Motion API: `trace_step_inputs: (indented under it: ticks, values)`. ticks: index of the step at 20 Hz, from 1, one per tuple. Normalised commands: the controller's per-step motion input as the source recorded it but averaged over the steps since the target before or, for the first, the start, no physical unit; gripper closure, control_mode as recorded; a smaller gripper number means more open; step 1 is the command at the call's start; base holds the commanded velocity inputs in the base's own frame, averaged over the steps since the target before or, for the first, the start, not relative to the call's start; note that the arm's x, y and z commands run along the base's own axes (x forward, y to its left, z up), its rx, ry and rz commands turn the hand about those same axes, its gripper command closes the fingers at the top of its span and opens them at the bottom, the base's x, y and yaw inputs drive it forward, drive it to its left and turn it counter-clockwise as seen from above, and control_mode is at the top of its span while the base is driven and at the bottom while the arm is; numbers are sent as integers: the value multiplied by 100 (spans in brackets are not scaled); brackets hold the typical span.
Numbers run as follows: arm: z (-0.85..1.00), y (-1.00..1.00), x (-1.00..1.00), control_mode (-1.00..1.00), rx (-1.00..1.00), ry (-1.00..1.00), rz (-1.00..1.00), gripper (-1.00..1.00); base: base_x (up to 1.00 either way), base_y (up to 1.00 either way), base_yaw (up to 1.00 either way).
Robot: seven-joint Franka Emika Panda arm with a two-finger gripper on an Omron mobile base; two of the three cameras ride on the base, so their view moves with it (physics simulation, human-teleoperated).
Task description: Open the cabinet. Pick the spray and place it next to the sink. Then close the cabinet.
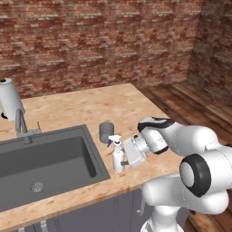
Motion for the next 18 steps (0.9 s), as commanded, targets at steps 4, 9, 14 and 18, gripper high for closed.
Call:
trace_step_inputs:
  ticks: [4,9,14,18]
  values:
    - [-26,0,0,-100,0,0,0,100,0,0,0]
    - [-7,0,0,-100,0,0,0,100,0,0,0]
    - [0,0,0,-100,0,0,0,100,0,0,0]
    - [0,0,0,-100,0,0,0,100,0,0,0]
